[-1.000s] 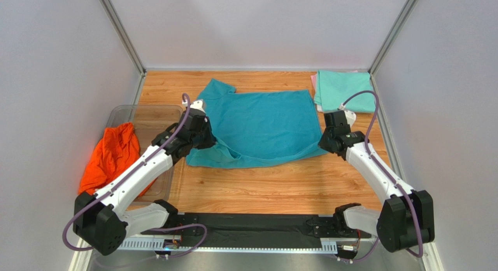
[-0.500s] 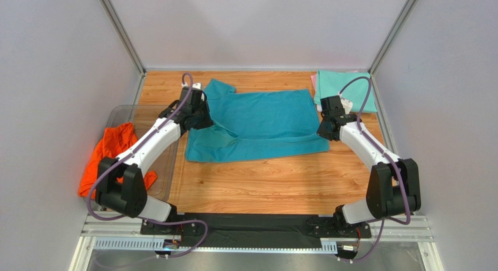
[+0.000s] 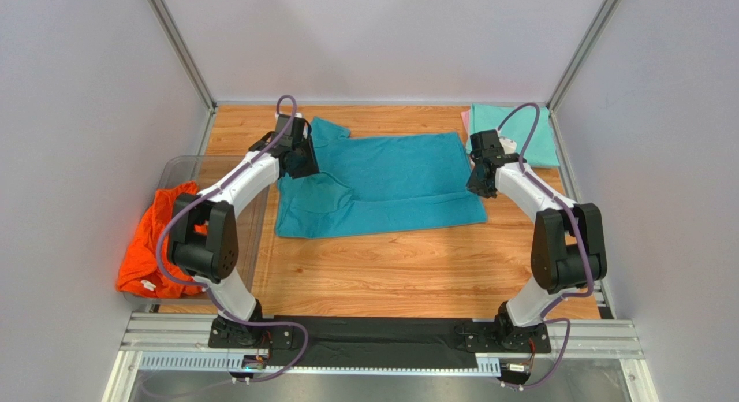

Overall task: Fold and stack the t-shirts
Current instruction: Fold the tshirt

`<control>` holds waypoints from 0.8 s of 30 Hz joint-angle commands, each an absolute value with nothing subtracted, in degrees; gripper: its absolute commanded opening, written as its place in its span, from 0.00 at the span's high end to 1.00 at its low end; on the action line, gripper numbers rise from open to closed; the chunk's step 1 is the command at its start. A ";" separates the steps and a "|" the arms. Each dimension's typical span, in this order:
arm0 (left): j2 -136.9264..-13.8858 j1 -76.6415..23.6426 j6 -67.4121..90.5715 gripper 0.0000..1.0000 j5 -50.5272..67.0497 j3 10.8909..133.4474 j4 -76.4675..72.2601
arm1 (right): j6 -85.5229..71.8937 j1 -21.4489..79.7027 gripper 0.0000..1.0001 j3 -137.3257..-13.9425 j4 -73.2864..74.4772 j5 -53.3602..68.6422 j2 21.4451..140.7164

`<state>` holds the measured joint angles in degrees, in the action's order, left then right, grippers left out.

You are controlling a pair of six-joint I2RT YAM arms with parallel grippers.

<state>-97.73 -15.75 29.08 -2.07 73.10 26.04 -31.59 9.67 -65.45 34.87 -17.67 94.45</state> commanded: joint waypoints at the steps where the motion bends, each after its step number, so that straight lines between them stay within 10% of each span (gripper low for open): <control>1: -99.14 -15.38 28.74 0.36 -4.57 78.74 27.84 | -30.68 9.32 0.75 -71.00 35.24 -20.13 95.18; 3: -98.18 -15.38 29.09 0.09 -3.26 79.71 28.74 | -30.23 9.32 0.37 -72.06 37.78 -19.69 94.49; 8: -94.32 -15.47 30.23 0.00 4.63 76.22 28.22 | -29.79 9.49 0.00 -68.13 37.79 -15.31 89.13; 24: -97.64 -18.11 38.14 0.00 16.88 60.12 15.38 | -24.08 14.77 0.00 -62.14 30.50 -2.99 96.31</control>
<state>-96.97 -18.24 36.01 15.42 60.64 19.22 -26.11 14.92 -60.60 32.91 -4.67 93.76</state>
